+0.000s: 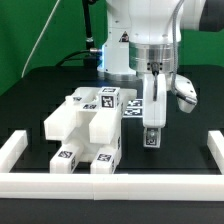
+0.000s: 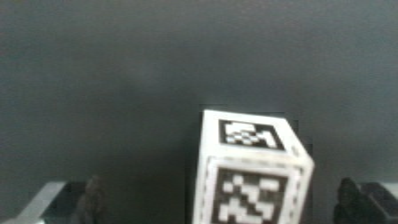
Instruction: Assemble chair
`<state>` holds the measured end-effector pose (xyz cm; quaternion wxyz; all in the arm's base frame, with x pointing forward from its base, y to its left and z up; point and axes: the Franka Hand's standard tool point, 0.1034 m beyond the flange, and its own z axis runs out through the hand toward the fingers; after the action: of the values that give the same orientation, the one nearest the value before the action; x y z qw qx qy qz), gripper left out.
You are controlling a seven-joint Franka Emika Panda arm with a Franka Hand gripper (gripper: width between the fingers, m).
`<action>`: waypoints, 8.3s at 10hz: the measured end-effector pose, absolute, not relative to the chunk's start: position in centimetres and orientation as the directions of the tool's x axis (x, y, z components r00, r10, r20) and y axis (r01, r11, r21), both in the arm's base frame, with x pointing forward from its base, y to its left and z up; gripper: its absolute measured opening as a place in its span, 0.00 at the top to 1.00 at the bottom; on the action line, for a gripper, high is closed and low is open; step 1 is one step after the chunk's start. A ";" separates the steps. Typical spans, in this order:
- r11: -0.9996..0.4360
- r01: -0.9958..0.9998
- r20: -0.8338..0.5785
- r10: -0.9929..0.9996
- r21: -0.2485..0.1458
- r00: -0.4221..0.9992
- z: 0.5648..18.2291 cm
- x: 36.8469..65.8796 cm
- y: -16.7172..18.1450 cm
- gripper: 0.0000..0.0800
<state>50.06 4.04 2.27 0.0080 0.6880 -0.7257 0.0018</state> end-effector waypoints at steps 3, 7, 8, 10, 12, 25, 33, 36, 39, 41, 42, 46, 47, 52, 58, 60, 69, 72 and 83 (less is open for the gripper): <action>0.030 -0.999 0.034 -0.999 0.016 -0.030 0.9 50.1 4.6 0.19; 0.027 -1.000 0.035 -0.999 0.016 -0.026 0.8 50.1 4.6 0.54; 0.027 -1.000 0.035 -0.999 0.016 -0.026 0.8 50.1 4.6 0.64; 0.027 -1.000 0.035 -0.999 0.016 -0.026 0.8 50.1 4.6 0.64; 0.027 -1.000 0.035 -0.999 0.016 -0.026 0.8 50.1 4.6 0.64; -0.051 -0.997 -0.130 -0.990 -0.049 0.057 12.4 51.7 5.6 0.64; -0.832 -0.529 0.015 -0.539 -0.165 0.842 16.2 52.0 -1.7 0.64; -0.854 -0.495 0.018 -0.504 -0.157 0.864 16.1 51.9 -2.2 0.64; -0.968 -0.239 0.046 -0.243 -0.075 0.969 16.0 51.4 -8.6 0.64; -0.985 -0.168 0.050 -0.169 -0.031 0.984 14.9 52.4 -11.4 0.64; -0.980 -0.194 0.044 -0.196 -0.046 0.980 14.1 52.2 -10.9 0.64; -0.982 -0.188 0.070 -0.189 -0.022 0.979 13.6 52.7 -11.0 0.64; -0.982 -0.186 0.071 -0.187 -0.018 0.980 13.5 52.8 -11.0 0.64; -0.984 -0.178 0.073 -0.177 0.009 0.982 12.5 53.1 -10.9 0.64; -0.985 -0.168 0.093 -0.164 0.032 0.982 12.2 54.5 -10.9 0.64; -0.985 -0.169 0.093 -0.165 0.042 0.982 11.8 54.3 -11.2 0.64; -0.984 -0.172 0.088 -0.167 0.047 0.982 11.4 54.0 -11.3 0.22; -0.984 -0.172 0.088 -0.167 0.047 0.982 11.4 54.0 -11.3 0.19; -0.982 -0.191 0.086 -0.191 -0.012 0.978 13.8 53.5 -12.0 0.19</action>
Offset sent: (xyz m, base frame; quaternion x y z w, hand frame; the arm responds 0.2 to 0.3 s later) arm 0.0000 0.0000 0.0000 0.0000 0.0000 0.0000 1.0000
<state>53.51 -12.04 13.80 -0.0020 0.9944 -0.0960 0.0436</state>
